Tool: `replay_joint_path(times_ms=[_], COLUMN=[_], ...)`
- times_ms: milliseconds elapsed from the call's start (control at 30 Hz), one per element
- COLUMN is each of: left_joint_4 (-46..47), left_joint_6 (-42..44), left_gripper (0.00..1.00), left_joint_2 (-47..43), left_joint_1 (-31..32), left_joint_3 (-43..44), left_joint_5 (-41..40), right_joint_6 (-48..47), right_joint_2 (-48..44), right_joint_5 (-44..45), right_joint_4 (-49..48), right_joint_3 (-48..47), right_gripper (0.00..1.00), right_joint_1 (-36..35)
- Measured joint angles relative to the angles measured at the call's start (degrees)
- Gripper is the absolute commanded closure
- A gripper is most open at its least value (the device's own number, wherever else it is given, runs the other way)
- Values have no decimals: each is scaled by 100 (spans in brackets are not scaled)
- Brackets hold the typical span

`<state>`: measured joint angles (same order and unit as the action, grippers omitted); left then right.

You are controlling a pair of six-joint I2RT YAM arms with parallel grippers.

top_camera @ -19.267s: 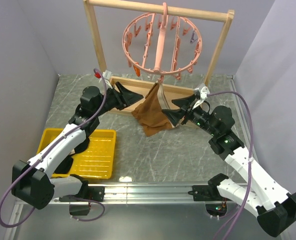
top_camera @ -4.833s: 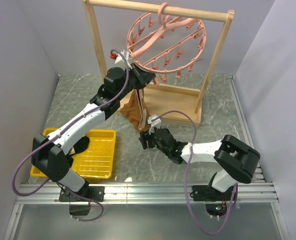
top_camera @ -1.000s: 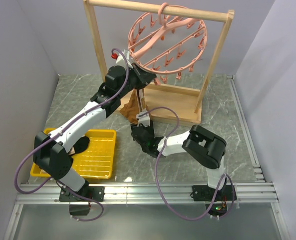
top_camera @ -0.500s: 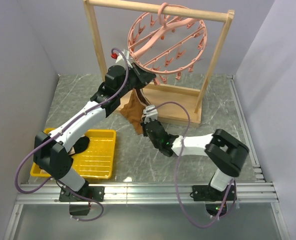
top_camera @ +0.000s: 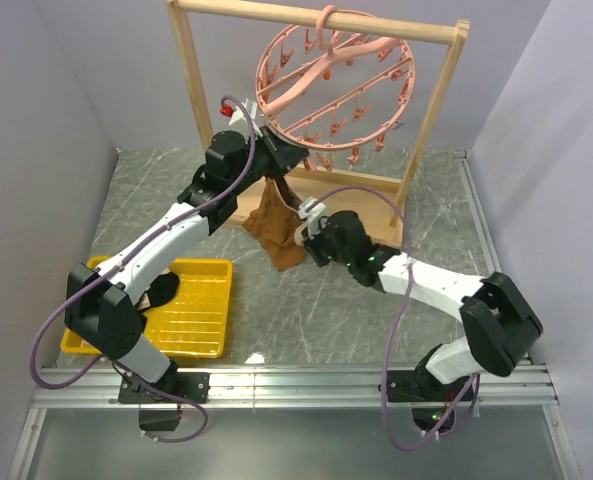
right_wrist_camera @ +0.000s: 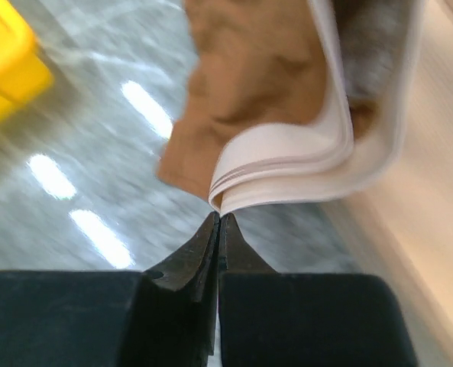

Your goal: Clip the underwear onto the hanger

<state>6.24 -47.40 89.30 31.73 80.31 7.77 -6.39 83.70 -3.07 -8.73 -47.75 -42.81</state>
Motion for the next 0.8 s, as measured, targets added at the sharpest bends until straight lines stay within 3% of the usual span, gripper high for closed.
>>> replay_joint_path(times_ms=[167, 367, 800], left_joint_4=[96, 149, -151], left_joint_6=[55, 164, 407], left_gripper=[100, 100, 100], left_joint_2=[-9, -11, 66], left_joint_1=[-15, -39, -63], left_joint_3=[-48, -50, 168], left_joint_5=[190, 490, 809], right_joint_6=[-1054, -2319, -3558], right_joint_2=[-833, -1788, -1558], right_joint_5=[-713, -1351, -1561], right_joint_4=[623, 649, 990], right_joint_3=[-9, -11, -254], right_gripper=[100, 100, 100], right_joint_1=[385, 382, 645])
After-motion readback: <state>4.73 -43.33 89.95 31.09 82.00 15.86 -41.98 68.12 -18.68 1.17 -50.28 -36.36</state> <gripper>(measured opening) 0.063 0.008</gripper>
